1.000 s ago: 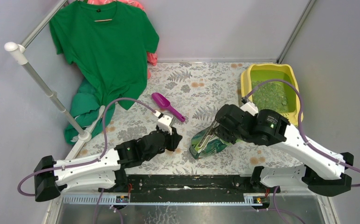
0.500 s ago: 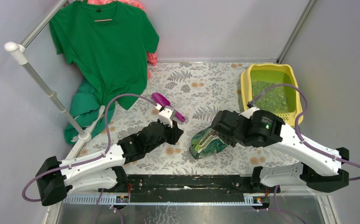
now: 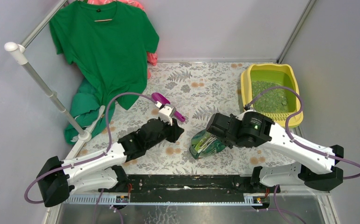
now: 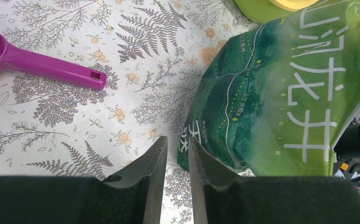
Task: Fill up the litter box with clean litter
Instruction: Clamp the cat litter bag at the center of the board.
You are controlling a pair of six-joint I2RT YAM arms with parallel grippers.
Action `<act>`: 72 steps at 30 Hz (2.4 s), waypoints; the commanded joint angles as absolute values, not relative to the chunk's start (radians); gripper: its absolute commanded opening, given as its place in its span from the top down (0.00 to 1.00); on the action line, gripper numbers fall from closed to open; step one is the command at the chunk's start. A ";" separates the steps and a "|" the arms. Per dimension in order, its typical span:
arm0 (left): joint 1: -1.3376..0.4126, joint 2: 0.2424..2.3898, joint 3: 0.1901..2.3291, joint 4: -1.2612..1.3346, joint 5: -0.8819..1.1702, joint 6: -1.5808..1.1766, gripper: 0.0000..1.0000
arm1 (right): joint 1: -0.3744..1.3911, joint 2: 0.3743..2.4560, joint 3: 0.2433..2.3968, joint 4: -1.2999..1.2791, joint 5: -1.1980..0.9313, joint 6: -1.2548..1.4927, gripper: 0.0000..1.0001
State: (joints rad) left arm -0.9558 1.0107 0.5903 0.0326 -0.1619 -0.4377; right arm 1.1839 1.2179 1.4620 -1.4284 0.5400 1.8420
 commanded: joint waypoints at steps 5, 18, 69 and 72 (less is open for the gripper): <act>-0.939 1.028 0.597 0.111 -0.126 -0.412 0.71 | 1.166 1.187 1.370 -1.374 0.571 1.879 1.00; -0.907 1.042 0.608 0.135 -0.073 -0.395 0.71 | 1.090 1.176 1.376 -1.283 0.565 1.809 1.00; -0.921 1.278 0.650 0.425 0.221 -0.353 0.76 | 1.078 0.930 1.029 -1.218 0.445 1.943 1.00; -0.929 1.294 0.655 0.426 0.224 -0.347 0.76 | 1.078 0.916 0.996 -1.191 0.450 1.949 1.00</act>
